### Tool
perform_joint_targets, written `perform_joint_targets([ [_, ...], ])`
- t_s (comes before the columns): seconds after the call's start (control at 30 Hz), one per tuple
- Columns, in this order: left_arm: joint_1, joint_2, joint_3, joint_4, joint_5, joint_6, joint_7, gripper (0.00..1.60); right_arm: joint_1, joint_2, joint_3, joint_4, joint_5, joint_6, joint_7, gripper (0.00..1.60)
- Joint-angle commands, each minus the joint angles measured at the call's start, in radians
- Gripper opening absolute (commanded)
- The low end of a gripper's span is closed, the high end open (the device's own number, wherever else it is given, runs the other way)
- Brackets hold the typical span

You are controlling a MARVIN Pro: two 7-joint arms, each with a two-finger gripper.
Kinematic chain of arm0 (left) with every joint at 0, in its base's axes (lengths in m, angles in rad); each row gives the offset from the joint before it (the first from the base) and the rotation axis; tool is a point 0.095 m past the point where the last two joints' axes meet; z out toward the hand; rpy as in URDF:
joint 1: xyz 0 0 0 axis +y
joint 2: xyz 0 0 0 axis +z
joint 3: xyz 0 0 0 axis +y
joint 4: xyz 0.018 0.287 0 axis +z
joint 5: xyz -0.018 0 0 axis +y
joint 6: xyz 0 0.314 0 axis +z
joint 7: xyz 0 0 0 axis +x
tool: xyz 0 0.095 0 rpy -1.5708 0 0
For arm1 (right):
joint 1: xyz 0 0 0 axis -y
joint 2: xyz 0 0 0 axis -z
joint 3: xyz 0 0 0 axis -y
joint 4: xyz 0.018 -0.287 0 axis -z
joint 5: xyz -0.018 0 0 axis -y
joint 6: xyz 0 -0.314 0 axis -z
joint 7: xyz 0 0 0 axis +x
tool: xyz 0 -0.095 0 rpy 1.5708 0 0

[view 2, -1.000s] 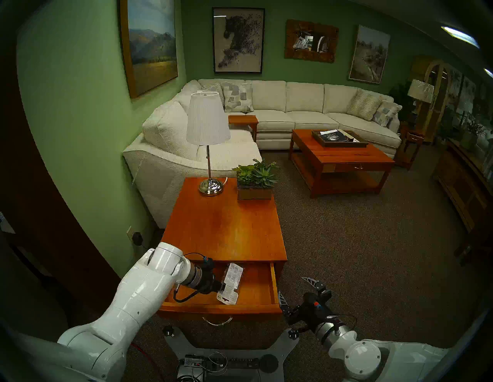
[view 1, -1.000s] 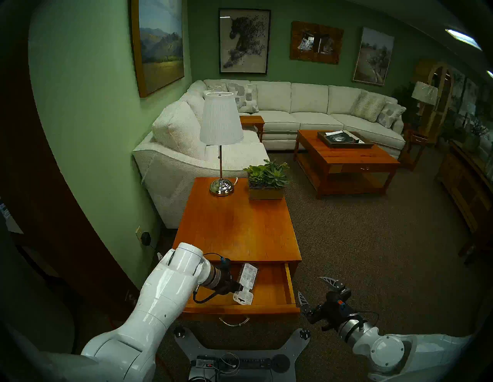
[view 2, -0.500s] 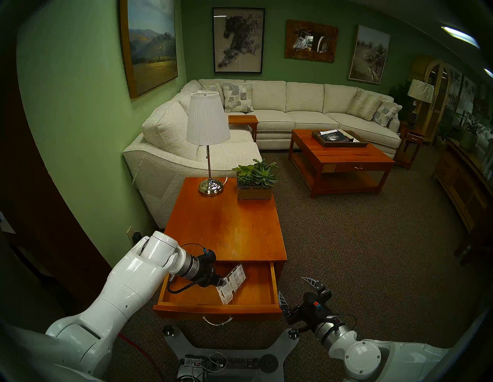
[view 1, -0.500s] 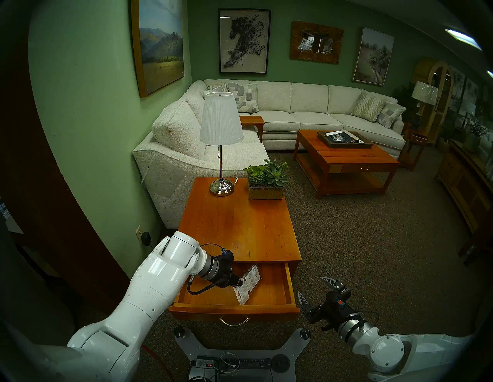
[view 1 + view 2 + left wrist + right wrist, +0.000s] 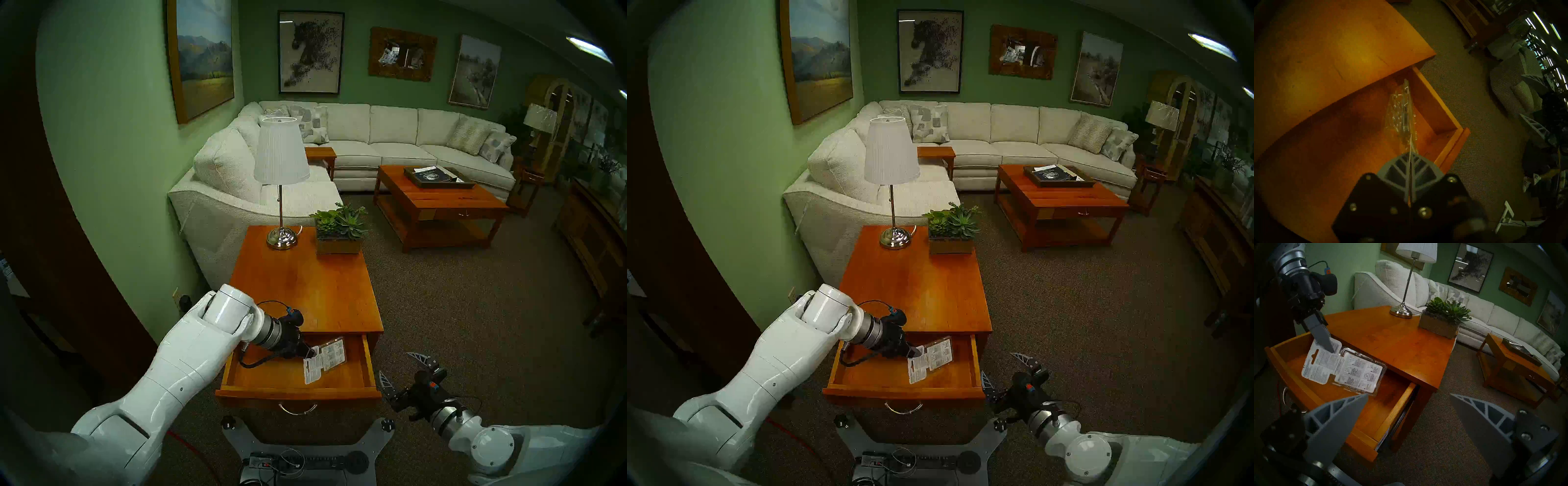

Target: Open the drawer, take out the contents and close the drawer

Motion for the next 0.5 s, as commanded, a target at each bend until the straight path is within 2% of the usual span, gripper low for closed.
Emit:
perform_joint_targets([
  [0.0, -0.064, 0.056, 0.029, -0.041, -0.112, -0.002, -0.111, 0.0, 0.012, 0.0, 0.009, -0.018, -0.002, -0.005, 0.0, 1.6],
  [0.07, -0.086, 0.054, 0.023, -0.023, -0.131, -0.002, -0.118, 0.0, 0.012, 0.0, 0.009, -0.018, -0.002, -0.005, 0.0, 1.6],
  [0.13, -0.1, 0.05, 0.014, -0.015, -0.161, -0.002, -0.09, 0.0, 0.012, 0.0, 0.009, -0.018, -0.002, -0.005, 0.0, 1.6],
  [0.23, -0.129, 0.044, -0.004, 0.005, -0.178, -0.002, -0.109, 0.0, 0.012, 0.0, 0.009, -0.018, -0.002, -0.005, 0.0, 1.6],
  [0.47, -0.186, -0.001, -0.044, 0.078, -0.208, -0.002, -0.054, 0.0, 0.012, 0.0, 0.009, -0.018, -0.002, -0.005, 0.0, 1.6],
])
